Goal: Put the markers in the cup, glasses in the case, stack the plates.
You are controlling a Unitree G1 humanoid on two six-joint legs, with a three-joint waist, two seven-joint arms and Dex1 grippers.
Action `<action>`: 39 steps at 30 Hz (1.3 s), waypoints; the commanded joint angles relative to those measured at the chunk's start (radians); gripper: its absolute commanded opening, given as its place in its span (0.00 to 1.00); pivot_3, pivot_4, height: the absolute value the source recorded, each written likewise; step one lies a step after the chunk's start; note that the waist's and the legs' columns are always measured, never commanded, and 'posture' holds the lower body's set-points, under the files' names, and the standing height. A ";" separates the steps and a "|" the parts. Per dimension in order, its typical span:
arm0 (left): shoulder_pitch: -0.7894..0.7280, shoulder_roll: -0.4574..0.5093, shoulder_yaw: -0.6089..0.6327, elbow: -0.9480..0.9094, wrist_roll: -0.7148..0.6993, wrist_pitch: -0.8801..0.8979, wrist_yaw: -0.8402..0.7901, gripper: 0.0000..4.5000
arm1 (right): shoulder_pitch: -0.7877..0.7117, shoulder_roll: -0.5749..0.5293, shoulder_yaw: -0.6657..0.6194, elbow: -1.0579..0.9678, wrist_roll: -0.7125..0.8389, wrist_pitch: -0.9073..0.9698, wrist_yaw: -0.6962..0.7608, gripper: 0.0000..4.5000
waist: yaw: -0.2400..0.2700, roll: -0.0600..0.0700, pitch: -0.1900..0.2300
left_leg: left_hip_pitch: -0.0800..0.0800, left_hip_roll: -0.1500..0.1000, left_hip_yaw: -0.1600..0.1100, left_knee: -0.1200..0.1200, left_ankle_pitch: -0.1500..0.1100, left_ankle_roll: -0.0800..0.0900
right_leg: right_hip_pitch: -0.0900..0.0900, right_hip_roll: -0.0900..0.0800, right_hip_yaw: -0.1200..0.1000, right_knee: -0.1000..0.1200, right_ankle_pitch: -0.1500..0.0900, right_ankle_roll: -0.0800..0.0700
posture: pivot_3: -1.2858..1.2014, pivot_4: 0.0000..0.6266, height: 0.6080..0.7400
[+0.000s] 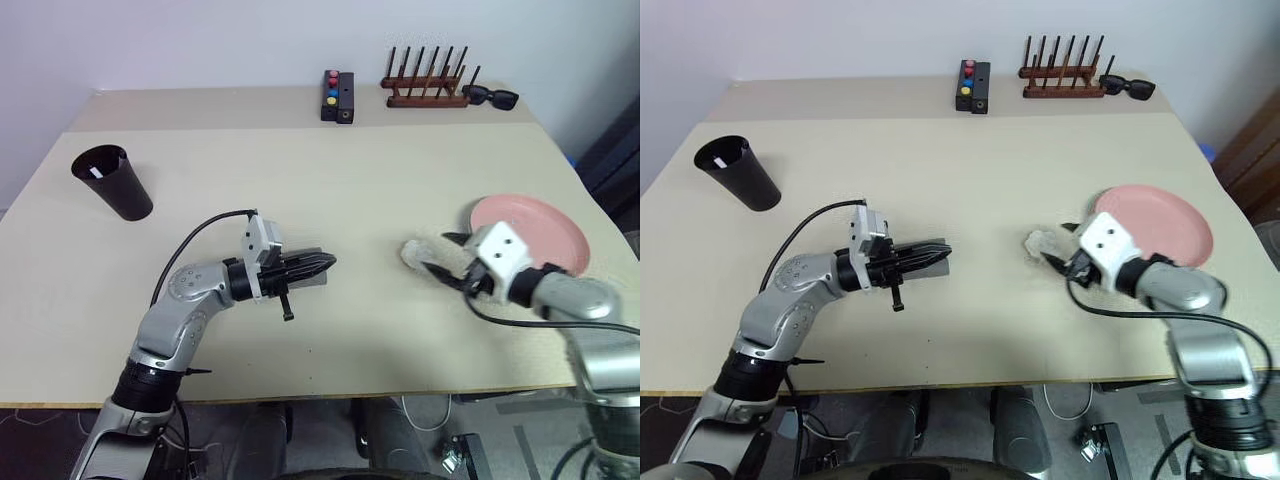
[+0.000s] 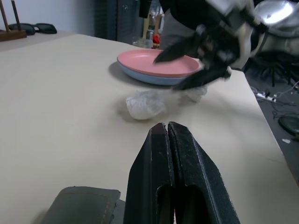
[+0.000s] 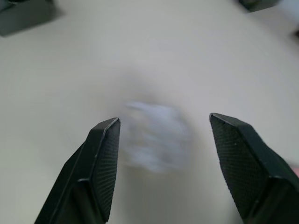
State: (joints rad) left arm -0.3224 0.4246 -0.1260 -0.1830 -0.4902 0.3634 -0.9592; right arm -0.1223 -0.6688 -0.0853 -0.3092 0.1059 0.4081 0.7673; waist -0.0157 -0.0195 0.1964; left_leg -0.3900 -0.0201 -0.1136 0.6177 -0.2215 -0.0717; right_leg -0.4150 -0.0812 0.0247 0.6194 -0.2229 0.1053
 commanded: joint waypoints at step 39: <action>-0.070 -0.072 -0.060 0.069 0.064 -0.086 -0.043 0.00 | 0.085 -0.124 -0.303 0.088 -0.122 -0.049 -0.263 0.74 | 0.003 0.002 -0.001 | 0.000 0.000 0.001 0.000 -0.001 0.002 | 0.002 0.000 0.000 -0.003 0.000 0.000 | 0.52 0.24 1.00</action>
State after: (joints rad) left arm -0.3944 0.3532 -0.1914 -0.1027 -0.4240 0.2962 -0.9965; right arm -0.0408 -0.7787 -0.3291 -0.1737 -0.0497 0.3860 0.4891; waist -0.0128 -0.0179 0.1957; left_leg -0.3900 -0.0204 -0.1130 0.6176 -0.2227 -0.0696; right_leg -0.4134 -0.0813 0.0250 0.6165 -0.2226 0.1050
